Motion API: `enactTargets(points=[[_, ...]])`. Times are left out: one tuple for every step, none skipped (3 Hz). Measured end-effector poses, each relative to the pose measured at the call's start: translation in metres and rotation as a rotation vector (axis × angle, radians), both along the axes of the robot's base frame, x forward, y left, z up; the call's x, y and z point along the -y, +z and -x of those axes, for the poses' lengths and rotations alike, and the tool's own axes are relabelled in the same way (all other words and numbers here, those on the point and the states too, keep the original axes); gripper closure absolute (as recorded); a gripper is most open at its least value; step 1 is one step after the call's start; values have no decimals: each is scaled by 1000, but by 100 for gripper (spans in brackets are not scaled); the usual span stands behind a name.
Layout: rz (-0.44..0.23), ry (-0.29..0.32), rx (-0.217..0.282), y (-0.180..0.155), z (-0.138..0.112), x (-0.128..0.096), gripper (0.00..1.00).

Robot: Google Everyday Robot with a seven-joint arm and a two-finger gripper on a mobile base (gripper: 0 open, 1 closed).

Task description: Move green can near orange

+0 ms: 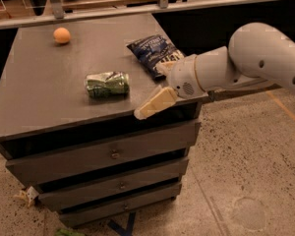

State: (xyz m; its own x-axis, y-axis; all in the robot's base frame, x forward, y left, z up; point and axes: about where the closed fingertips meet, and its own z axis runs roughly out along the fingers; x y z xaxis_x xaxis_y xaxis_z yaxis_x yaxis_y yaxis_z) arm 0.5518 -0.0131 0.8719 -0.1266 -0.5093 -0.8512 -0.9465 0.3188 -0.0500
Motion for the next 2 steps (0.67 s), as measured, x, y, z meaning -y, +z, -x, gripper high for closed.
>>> enactTargets(points=[[-55,47,82,-3,-21,-17,0],[-79,91,127,-9,-38,-31,0]])
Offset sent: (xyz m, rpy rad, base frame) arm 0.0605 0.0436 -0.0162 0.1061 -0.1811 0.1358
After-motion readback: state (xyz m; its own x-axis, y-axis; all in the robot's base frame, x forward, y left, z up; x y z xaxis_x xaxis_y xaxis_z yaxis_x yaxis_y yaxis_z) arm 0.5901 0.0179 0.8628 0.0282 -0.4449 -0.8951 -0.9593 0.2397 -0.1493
